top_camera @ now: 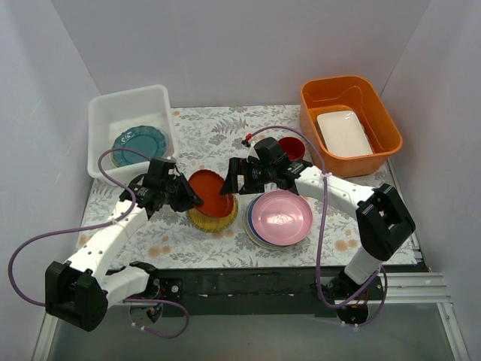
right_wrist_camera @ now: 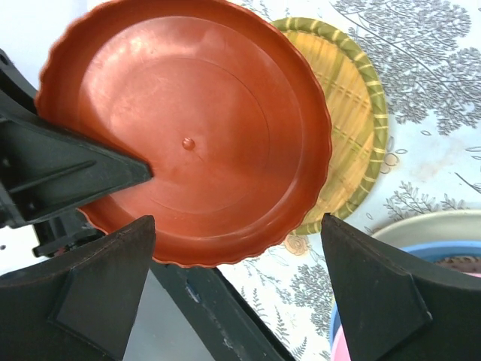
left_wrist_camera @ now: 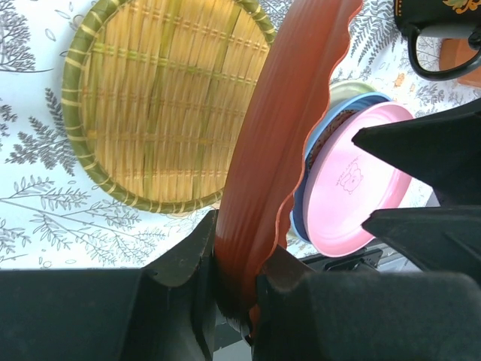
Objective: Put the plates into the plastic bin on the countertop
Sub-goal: Pick up the plate at the center of the board, then place the plate in the plastic bin, then pick up the plate at the center of the board.
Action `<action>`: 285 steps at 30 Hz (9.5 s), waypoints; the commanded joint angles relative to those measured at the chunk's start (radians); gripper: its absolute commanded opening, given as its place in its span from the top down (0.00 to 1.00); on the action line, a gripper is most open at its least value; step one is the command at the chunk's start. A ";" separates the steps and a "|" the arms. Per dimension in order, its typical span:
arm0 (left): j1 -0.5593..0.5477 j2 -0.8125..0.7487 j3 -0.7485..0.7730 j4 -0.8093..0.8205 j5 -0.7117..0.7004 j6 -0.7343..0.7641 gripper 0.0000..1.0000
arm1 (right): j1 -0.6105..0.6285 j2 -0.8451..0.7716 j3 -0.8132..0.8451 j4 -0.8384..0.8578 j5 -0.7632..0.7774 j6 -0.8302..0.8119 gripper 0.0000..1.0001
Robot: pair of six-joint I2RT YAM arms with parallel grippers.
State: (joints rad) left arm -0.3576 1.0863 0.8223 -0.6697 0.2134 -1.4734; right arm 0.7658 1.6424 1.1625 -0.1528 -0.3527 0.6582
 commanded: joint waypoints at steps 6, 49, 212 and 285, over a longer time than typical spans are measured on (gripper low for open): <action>-0.004 -0.069 0.043 -0.053 -0.072 0.004 1.00 | -0.002 0.002 0.016 0.081 -0.051 0.029 0.02; 0.603 0.463 0.693 -0.042 0.188 0.139 1.00 | -0.020 -0.089 -0.055 0.059 -0.006 0.001 0.02; -0.021 -0.150 -0.479 0.361 -0.104 -0.426 0.09 | -0.036 0.158 -0.092 0.130 -0.071 0.003 0.19; -0.023 -0.060 -0.223 0.262 -0.224 -0.286 1.00 | -0.019 -0.002 0.077 -0.097 0.066 -0.052 0.16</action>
State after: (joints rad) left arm -0.3828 1.0126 0.4992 -0.3546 0.0330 -1.8206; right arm 0.7528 1.7187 1.1660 -0.1310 -0.3931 0.6662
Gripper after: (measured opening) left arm 0.074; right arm 0.821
